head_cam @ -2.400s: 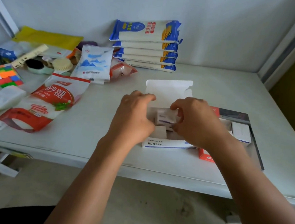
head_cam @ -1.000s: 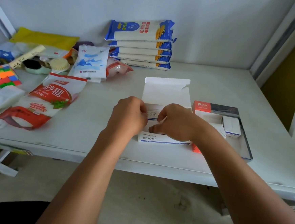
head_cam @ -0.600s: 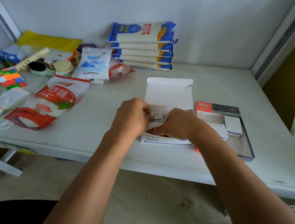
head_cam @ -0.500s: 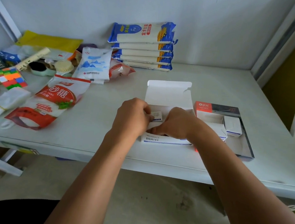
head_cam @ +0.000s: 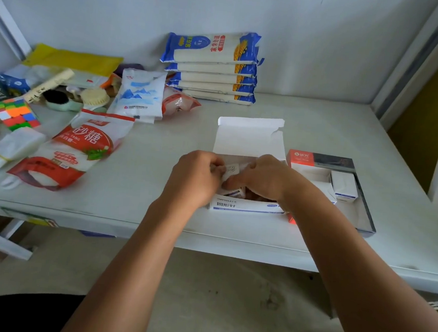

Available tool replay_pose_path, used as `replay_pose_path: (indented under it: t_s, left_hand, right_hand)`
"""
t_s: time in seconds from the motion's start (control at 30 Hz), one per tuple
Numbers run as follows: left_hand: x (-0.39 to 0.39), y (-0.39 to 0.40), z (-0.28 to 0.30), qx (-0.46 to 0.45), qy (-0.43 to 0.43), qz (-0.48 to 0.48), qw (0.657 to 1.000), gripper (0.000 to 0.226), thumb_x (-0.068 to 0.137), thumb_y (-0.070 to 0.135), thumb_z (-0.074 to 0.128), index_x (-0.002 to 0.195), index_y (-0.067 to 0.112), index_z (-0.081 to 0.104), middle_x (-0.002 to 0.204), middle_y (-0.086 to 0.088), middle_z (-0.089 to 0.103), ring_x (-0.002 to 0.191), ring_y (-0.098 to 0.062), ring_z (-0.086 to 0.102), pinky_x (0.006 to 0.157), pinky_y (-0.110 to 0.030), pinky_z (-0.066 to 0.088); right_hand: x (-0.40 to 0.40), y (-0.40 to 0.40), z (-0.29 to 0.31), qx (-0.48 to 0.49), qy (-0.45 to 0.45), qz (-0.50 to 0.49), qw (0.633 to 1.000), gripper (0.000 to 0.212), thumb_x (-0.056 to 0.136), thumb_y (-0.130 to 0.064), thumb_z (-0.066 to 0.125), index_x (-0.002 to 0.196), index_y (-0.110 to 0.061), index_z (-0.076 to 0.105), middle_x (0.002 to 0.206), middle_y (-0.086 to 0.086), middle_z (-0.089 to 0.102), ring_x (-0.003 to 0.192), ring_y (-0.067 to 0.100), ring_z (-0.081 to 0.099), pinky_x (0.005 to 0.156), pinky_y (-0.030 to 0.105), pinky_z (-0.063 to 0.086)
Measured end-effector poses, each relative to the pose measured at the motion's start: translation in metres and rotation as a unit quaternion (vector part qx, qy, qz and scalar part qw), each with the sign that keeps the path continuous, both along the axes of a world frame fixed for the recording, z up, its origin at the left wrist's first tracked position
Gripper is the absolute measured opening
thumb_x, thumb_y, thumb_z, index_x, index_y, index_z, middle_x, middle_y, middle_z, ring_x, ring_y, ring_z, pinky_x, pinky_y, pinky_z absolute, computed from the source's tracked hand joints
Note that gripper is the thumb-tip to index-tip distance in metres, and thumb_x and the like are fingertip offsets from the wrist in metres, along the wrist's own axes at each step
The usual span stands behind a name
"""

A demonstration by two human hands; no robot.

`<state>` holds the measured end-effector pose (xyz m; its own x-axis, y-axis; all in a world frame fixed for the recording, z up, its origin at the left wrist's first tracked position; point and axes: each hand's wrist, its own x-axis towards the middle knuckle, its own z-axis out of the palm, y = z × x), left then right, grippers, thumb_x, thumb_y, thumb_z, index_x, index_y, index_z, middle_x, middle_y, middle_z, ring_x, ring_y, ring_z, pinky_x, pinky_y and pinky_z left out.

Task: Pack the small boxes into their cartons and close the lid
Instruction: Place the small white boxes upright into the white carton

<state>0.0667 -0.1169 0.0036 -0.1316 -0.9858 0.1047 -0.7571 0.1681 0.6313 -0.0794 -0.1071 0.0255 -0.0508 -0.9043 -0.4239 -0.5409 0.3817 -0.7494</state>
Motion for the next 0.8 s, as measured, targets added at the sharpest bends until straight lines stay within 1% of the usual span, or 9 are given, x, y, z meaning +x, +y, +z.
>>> replay_pose_path:
  t_s: [0.13,0.23,0.3,0.37,0.47,0.53,0.6,0.67,0.8]
  left_hand:
    - [0.004,-0.003,-0.003,-0.009,0.047,-0.092,0.995,0.03,0.091,0.029,0.048,0.091,0.021,0.076,0.095,-0.004,0.065,0.095,-0.02,0.061,0.082,-0.035,0.048]
    - [0.009,0.003,0.0,0.043,0.127,-0.128,0.983,0.028,0.082,0.049,0.058,0.103,0.039,0.074,0.126,0.007,0.059,0.133,-0.009,0.038,0.108,-0.032,0.031]
    - [0.012,0.008,-0.002,0.02,0.081,-0.129,0.988,0.035,0.077,0.049,0.072,0.112,0.047,0.067,0.136,0.013,0.047,0.141,-0.003,0.017,0.115,-0.032,0.017]
    - [0.011,0.007,-0.008,-0.057,0.05,-0.111,0.991,0.038,0.076,0.044,0.075,0.113,0.043,0.068,0.13,0.014,0.054,0.139,-0.012,0.023,0.117,-0.039,0.021]
    - [0.006,0.003,-0.009,-0.048,0.096,-0.09,0.99,0.034,0.082,0.04,0.069,0.116,0.035,0.07,0.107,0.021,0.056,0.13,-0.015,0.036,0.111,-0.036,0.031]
    - [0.005,-0.002,-0.007,-0.012,0.109,-0.107,0.988,0.037,0.082,0.049,0.063,0.114,0.033,0.072,0.104,0.012,0.064,0.121,-0.015,0.05,0.102,-0.04,0.043]
    - [0.002,-0.006,-0.005,-0.004,0.095,-0.137,0.986,0.044,0.08,0.056,0.054,0.113,0.033,0.071,0.099,0.005,0.073,0.103,-0.019,0.064,0.087,-0.046,0.052]
    - [-0.002,-0.01,-0.007,0.0,0.066,-0.146,0.987,0.047,0.082,0.059,0.048,0.115,0.034,0.069,0.095,0.002,0.073,0.096,-0.022,0.066,0.081,-0.048,0.053]
    - [-0.01,-0.007,-0.002,-0.034,0.015,-0.139,0.99,0.04,0.092,0.052,0.043,0.113,0.03,0.069,0.086,0.009,0.066,0.105,-0.024,0.06,0.088,-0.049,0.049]
  right_hand:
    - [-0.008,-0.003,0.009,0.028,-0.042,-0.004,0.999,0.027,0.074,-0.027,0.067,0.08,-0.002,0.072,0.065,0.012,0.067,0.051,0.02,0.05,0.045,0.025,0.036]
    - [-0.016,-0.006,0.012,0.061,-0.123,-0.04,0.99,0.023,0.084,-0.024,0.056,0.081,-0.005,0.069,0.062,0.008,0.06,0.044,0.012,0.044,0.037,0.019,0.032]
    - [-0.019,-0.006,0.014,0.08,-0.167,-0.067,0.981,0.029,0.088,-0.026,0.051,0.083,-0.004,0.07,0.062,0.007,0.059,0.042,0.01,0.046,0.036,0.018,0.035]
    - [-0.021,-0.004,0.016,0.083,-0.173,-0.076,0.979,0.036,0.092,-0.029,0.048,0.086,-0.003,0.071,0.06,0.008,0.061,0.04,0.01,0.049,0.037,0.017,0.039]
    - [-0.023,-0.003,0.017,0.04,-0.102,-0.078,0.991,0.045,0.094,-0.038,0.046,0.095,0.0,0.07,0.07,0.014,0.071,0.052,0.021,0.061,0.053,0.027,0.053]
    - [-0.025,-0.003,0.018,-0.027,-0.068,-0.068,0.995,0.043,0.093,-0.035,0.05,0.101,0.002,0.069,0.085,0.017,0.075,0.068,0.028,0.068,0.073,0.038,0.06]
    - [-0.03,-0.001,0.019,-0.127,-0.03,-0.009,0.991,0.031,0.09,-0.028,0.06,0.111,-0.006,0.068,0.102,0.014,0.073,0.084,0.023,0.069,0.083,0.042,0.058]
    - [-0.035,0.002,0.02,-0.185,0.038,0.092,0.978,0.039,0.084,-0.022,0.071,0.123,-0.019,0.064,0.111,0.002,0.068,0.095,0.015,0.066,0.087,0.035,0.056]
    - [-0.044,0.003,0.014,-0.183,0.141,0.145,0.962,0.03,0.079,-0.016,0.077,0.109,-0.02,0.072,0.101,-0.002,0.073,0.088,0.013,0.067,0.083,0.032,0.058]
